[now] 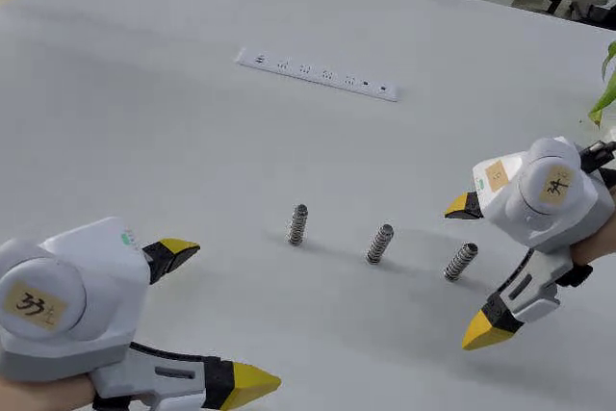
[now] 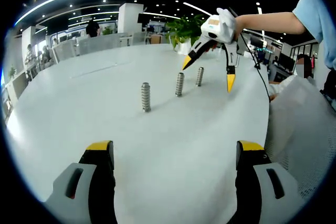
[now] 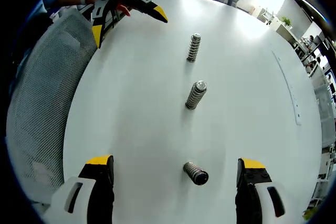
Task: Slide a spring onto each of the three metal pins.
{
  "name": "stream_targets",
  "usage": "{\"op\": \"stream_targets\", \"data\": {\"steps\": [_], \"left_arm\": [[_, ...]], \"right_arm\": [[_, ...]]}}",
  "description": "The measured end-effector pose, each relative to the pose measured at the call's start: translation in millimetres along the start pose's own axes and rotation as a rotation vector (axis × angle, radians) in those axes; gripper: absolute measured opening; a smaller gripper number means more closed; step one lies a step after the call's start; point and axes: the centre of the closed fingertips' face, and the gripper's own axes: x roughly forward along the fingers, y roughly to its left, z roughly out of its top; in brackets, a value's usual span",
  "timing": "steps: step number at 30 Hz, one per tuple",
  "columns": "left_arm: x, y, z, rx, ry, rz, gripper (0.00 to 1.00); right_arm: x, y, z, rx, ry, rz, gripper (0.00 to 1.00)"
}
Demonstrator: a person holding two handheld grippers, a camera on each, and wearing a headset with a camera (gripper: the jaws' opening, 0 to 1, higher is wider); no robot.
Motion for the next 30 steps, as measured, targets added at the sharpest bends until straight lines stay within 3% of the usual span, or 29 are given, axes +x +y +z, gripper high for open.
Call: {"op": "stream_targets", "data": {"steps": [5,10,19,30], "left_arm": [[2.1,-1.2,2.8,0.006,-0.001,-0.007,0.96],[1.6,1.2,5.6,0.008,-0.004,-0.008,0.96],[-3.7,5.9,12.8,-0.011,-0.025,0.001,0.96],[-8.3,5.9,13.9,-0.036,-0.039,0.014,0.96]], "right_arm": [[-2.8,5.3,0.2,0.101,-0.099,-0.042,0.99],[-7.8,11.8,-4.6,0.199,-0.166,-0.086,0.99],[-19.8,32.1,-11.4,0.382,-0.317,-0.159,0.99],[-33.9,60.2,-17.8,0.499,-0.418,-0.223,0.99]]}}
